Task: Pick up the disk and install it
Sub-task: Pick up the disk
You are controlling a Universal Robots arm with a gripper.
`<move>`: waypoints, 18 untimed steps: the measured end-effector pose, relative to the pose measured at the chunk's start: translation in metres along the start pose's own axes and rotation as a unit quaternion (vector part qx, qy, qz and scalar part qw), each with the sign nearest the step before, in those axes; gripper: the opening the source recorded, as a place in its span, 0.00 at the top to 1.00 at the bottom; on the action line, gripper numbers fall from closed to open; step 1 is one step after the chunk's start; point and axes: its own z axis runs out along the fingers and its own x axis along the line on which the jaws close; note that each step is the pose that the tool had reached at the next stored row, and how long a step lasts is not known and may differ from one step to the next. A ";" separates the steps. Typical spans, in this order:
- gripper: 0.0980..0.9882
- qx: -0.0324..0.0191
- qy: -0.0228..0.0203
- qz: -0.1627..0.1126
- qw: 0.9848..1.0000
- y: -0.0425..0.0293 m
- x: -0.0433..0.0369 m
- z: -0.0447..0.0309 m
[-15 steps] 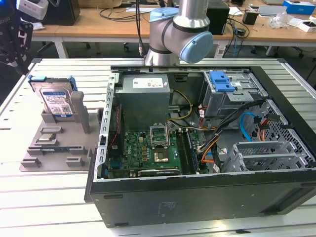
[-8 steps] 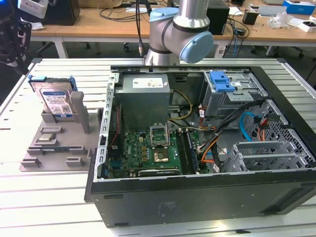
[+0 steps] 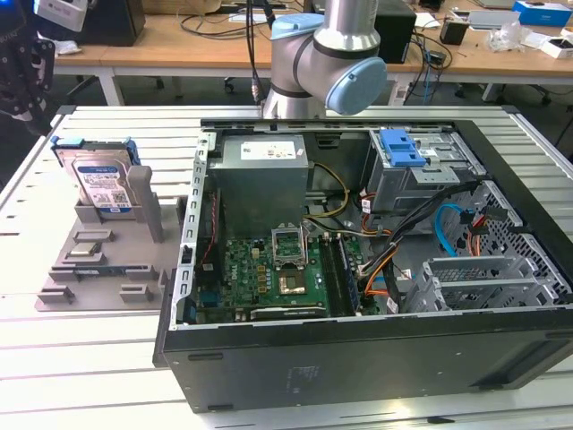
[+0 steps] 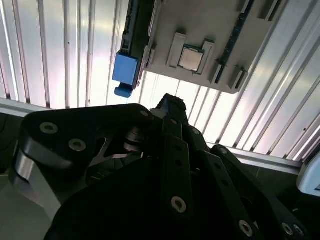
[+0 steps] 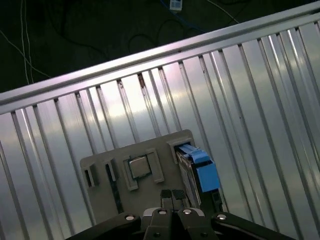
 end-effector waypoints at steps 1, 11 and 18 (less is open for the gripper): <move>0.99 0.000 0.000 -0.003 1.000 0.0000 0.0000 0.0000; 0.99 -0.001 0.002 -0.051 0.999 0.0000 0.0000 0.0000; 0.99 -0.001 0.002 -0.052 0.999 0.0000 0.0000 0.0000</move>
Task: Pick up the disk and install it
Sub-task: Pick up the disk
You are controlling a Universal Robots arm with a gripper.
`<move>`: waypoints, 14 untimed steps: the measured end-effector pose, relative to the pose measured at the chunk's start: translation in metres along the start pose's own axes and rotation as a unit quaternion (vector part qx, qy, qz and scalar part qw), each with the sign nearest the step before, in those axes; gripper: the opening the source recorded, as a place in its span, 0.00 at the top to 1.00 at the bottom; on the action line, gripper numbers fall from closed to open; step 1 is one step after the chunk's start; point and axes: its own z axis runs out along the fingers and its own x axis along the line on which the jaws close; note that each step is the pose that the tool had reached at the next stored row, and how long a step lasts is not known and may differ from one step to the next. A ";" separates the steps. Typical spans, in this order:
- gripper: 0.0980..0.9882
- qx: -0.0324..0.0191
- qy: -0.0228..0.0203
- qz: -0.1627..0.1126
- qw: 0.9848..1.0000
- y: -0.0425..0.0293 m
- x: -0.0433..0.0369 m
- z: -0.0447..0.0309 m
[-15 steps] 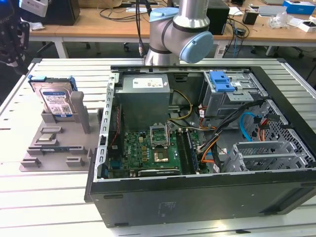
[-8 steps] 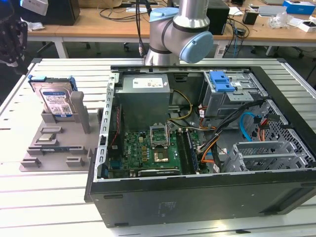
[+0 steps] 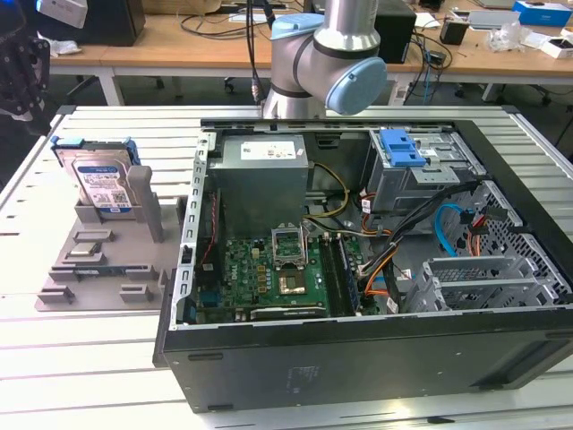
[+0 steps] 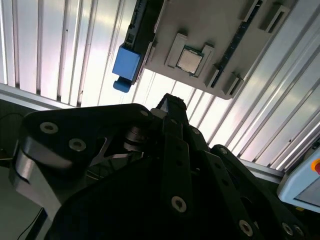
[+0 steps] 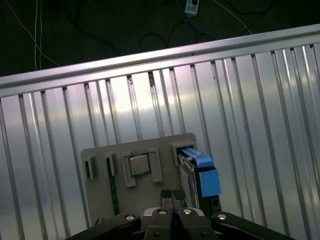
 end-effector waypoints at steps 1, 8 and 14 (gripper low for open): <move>0.99 0.000 0.000 0.000 1.000 0.0000 0.0000 0.0000; 0.71 0.000 0.000 0.000 1.000 0.0000 0.0000 0.0000; 0.57 0.000 0.000 0.000 1.000 0.0001 -0.0006 0.0001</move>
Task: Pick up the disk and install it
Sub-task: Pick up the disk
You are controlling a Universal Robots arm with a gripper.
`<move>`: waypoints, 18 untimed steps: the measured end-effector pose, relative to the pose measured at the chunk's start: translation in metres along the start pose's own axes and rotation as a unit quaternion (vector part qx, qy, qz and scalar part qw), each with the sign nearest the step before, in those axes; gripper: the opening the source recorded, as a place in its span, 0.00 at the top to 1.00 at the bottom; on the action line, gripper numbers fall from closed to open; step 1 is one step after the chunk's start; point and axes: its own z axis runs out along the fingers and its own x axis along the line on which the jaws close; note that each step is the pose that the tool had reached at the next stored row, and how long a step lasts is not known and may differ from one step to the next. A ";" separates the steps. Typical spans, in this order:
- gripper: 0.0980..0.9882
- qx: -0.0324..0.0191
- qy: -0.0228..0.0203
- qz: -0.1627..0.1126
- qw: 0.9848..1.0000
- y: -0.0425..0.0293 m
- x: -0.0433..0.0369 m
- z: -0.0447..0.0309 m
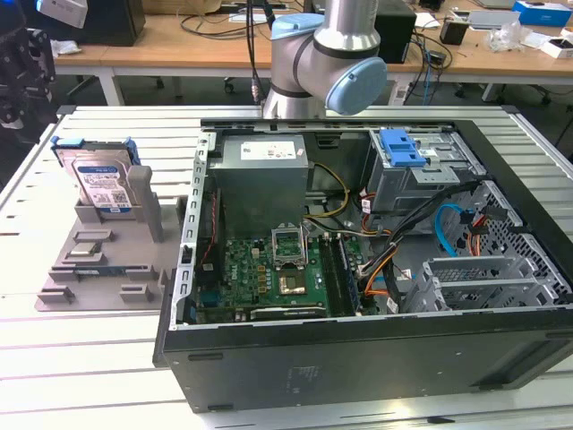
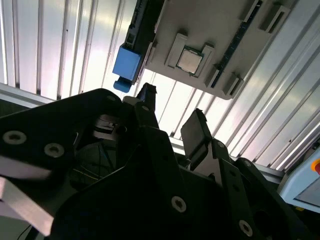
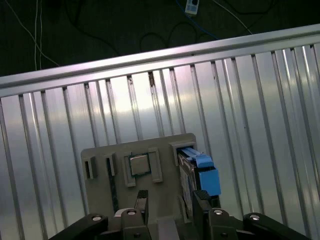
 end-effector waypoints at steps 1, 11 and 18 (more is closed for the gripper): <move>0.57 0.000 0.000 -0.001 1.000 0.0002 -0.0014 0.0000; 0.57 0.000 0.001 -0.013 1.000 -0.0025 -0.0207 0.0003; 0.57 0.000 0.001 -0.018 1.000 -0.0049 -0.0303 0.0005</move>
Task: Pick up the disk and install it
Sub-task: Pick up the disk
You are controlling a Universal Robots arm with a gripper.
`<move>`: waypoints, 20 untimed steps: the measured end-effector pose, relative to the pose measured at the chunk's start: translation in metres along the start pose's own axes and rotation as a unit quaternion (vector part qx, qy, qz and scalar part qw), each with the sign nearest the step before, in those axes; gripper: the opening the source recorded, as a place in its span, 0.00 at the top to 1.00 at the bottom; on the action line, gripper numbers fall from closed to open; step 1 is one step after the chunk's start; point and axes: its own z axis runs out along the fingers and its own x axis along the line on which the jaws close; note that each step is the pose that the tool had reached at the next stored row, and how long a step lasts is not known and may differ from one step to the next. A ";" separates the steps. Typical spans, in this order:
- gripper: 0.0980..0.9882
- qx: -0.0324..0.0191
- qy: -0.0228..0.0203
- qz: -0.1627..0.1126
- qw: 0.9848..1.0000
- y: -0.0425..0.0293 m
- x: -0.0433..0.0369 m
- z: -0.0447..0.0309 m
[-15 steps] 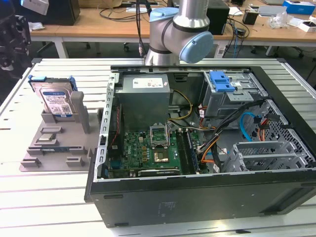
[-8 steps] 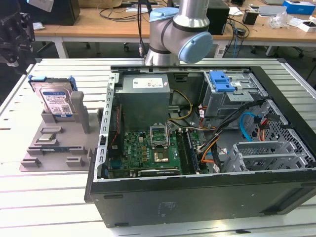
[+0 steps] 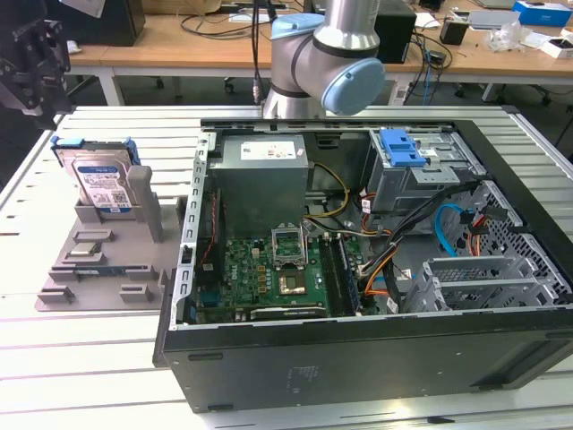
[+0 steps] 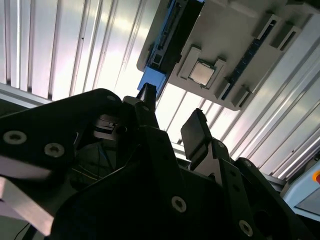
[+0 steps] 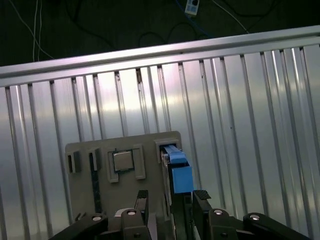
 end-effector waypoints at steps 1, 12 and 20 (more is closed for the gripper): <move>0.57 0.000 0.000 -0.001 1.000 -0.0004 -0.0016 0.0000; 0.57 0.000 0.000 -0.010 1.000 -0.0030 -0.0146 0.0021; 0.57 0.000 0.001 -0.019 1.000 -0.0045 -0.0221 0.0129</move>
